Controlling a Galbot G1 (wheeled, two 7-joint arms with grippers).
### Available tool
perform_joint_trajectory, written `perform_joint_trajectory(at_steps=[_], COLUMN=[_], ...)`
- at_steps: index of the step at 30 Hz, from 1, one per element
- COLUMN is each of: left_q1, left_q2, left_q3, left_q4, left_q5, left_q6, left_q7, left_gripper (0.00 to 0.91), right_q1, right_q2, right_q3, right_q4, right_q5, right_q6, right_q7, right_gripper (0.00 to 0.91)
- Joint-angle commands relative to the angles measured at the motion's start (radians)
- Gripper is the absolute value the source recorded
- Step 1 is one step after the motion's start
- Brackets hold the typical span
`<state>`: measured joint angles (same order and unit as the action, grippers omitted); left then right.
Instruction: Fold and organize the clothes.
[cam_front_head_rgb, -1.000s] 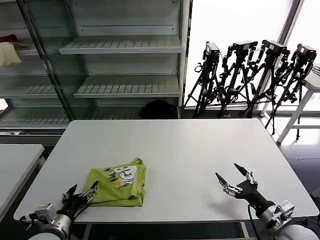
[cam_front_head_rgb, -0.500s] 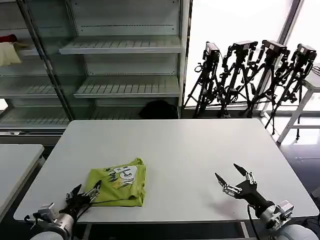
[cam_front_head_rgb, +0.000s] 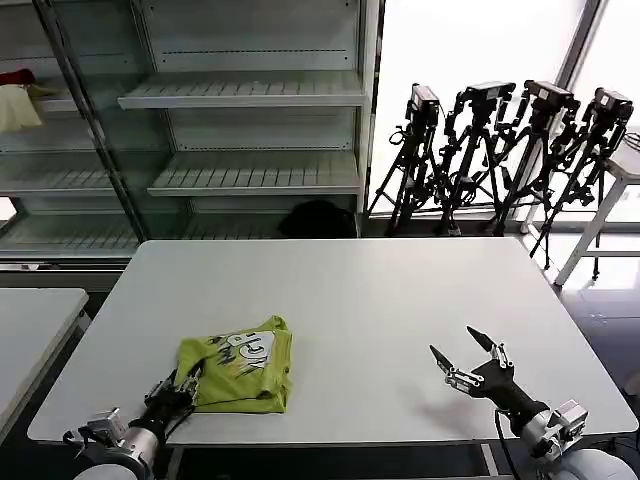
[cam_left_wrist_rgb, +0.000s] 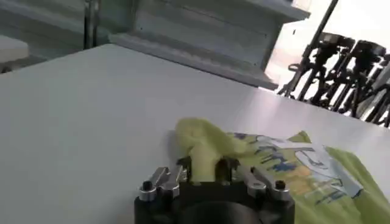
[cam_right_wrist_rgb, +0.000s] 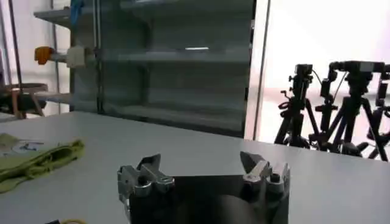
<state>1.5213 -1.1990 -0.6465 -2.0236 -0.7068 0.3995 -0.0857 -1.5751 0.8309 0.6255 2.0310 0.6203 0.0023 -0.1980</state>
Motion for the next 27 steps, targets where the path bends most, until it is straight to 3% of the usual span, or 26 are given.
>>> perform_joint_trajectory(at_steps=[1,8,11,15,22,27], left_q1=[-0.005,0.005,0.012,0.041,0.056,0.015], left_q2=[0.004,0.029,0.084,0.207,0.521,0.665], left_q3=[0.005,-0.036,-0.096,-0.260,-0.603,-0.641], left_q4=[0.019,-0.020,-0.067,-0.096,0.025,0.065], left_q5=[0.000,-0.015,-0.048,-0.110,-0.238,-0.159], left_q6=[-0.070,-0.098,-0.093,-0.077,-0.060,-0.081], left_q7=[0.028,0.009,-0.003,-0.005,0.084,0.188], left_gripper=[0.010,0.000,0.000,0.000,0.000,0.000], right_q1=[0.001,0.001,0.008,0.025,0.060,0.070], right_q2=[0.002,0.000,-0.004,-0.008,-0.014,-0.009], right_q3=[-0.003,0.000,-0.004,-0.012,-0.037,-0.044], right_q4=[0.002,0.005,0.003,0.005,-0.001,-0.006], right_q5=[0.000,0.001,0.002,0.005,0.012,0.005], right_q6=[-0.002,-0.002,-0.003,-0.008,-0.016,-0.013], right_q7=[0.000,-0.001,0.000,-0.001,-0.005,-0.012], right_gripper=[0.907,0.907,0.907,0.907,0.907,0.907])
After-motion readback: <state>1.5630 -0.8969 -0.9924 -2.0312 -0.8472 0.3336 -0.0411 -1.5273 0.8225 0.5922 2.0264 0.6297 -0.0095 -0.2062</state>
